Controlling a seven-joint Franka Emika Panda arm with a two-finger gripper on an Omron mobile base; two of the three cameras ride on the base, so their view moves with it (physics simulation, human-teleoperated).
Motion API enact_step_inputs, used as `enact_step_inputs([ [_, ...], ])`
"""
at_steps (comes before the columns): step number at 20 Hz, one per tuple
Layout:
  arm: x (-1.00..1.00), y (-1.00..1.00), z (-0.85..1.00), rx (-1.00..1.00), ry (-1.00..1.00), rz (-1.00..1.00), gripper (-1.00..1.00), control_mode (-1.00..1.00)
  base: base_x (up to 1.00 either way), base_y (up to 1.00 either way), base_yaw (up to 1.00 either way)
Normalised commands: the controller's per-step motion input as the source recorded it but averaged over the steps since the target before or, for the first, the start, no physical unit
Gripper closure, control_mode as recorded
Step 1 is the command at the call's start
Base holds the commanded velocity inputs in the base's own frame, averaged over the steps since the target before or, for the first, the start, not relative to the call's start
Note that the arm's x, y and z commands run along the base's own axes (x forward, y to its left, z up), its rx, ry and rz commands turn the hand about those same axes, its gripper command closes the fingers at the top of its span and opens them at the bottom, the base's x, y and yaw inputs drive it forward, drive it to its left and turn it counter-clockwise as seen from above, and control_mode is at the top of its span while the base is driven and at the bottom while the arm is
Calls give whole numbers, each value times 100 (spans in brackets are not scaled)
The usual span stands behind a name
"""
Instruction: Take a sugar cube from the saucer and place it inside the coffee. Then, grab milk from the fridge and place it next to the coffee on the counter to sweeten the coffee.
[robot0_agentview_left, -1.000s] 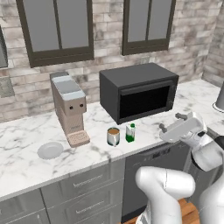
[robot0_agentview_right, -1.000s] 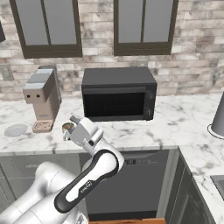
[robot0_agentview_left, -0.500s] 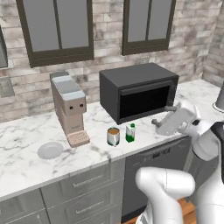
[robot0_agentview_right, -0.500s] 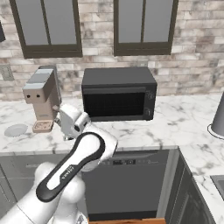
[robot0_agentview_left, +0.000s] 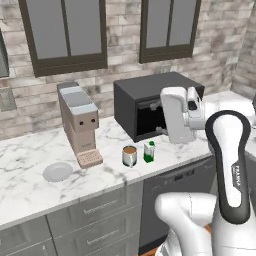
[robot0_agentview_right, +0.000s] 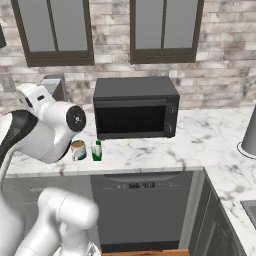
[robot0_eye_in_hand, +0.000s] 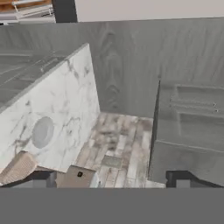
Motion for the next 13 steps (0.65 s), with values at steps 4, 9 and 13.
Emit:
enact_step_inputs([
  [4, -41, 41, 68, -44, 27, -25, -100, -100, 0, 0, 0],
  [9, -100, 33, 44, -22, -23, -9, -100, -100, 0, 0, 0],
  [13, -100, 0, 0, -1, -47, 3, -100, -100, 0, 0, 0],
])
